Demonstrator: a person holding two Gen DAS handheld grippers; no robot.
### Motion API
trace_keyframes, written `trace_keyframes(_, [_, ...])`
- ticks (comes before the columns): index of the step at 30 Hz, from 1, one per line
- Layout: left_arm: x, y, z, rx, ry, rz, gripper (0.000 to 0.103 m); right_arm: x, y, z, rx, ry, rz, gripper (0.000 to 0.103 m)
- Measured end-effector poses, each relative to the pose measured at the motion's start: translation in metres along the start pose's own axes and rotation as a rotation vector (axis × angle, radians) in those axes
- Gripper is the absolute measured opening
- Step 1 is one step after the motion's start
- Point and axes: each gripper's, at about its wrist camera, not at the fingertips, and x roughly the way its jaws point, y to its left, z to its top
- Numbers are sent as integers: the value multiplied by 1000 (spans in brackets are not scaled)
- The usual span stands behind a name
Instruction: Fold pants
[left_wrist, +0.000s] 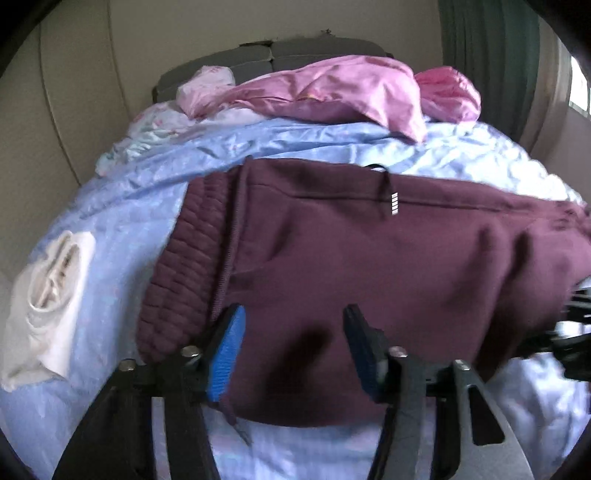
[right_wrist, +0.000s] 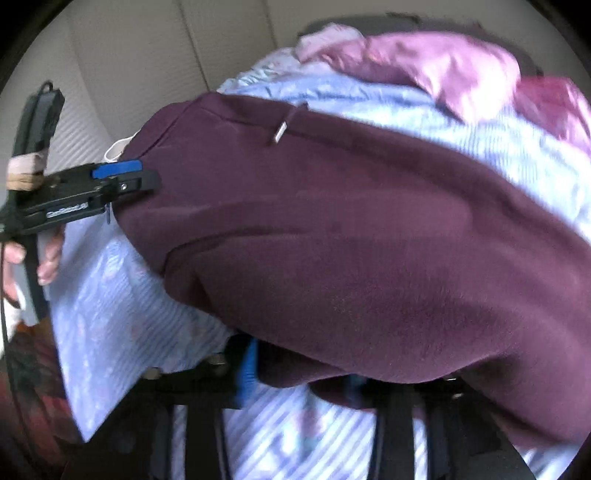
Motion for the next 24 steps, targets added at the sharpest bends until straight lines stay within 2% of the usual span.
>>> trace_keyframes(2, [2, 0, 0, 13, 6, 19, 47, -10, 5, -6, 25, -9, -1, 26])
trace_keyframes(5, [-4, 6, 4, -5, 9, -15, 48, -26, 19, -11, 14, -13, -17, 24])
trace_keyframes(7, [-11, 9, 5, -11, 9, -42, 62, -36, 27, -16, 13, -14, -21, 24])
trace_keyframes(8, [-15, 11, 6, -15, 12, -52, 64, -36, 28, -17, 32, -6, -16, 24])
trace_keyframes(9, [-18, 14, 6, -19, 15, -37, 70, -34, 27, -20, 65, 17, -8, 24])
trace_keyframes(10, [-21, 17, 8, -15, 9, 11, 76, -31, 27, -22, 82, 35, -8, 24])
trace_keyframes(12, [-29, 27, 10, -12, -19, 53, 84, -22, 31, -26, 83, 74, -57, 24])
trace_keyframes(14, [-32, 39, 8, -17, -26, 9, 91, -17, 33, -22, 98, 94, -96, 24])
trace_keyframes(17, [-15, 52, -1, -16, 39, -87, 90, -14, 34, -10, 125, 134, -140, 24])
trace_keyframes(21, [0, 57, -7, 0, 53, -103, 85, -8, 41, -1, 89, 178, -206, 24])
trace_keyframes(22, [1, 57, -7, -8, 48, -96, 71, -7, 41, 0, 87, 186, -214, 24])
trace_keyframes(24, [6, 59, -4, -26, 60, -76, 57, -5, 41, 1, 98, 194, -220, 24])
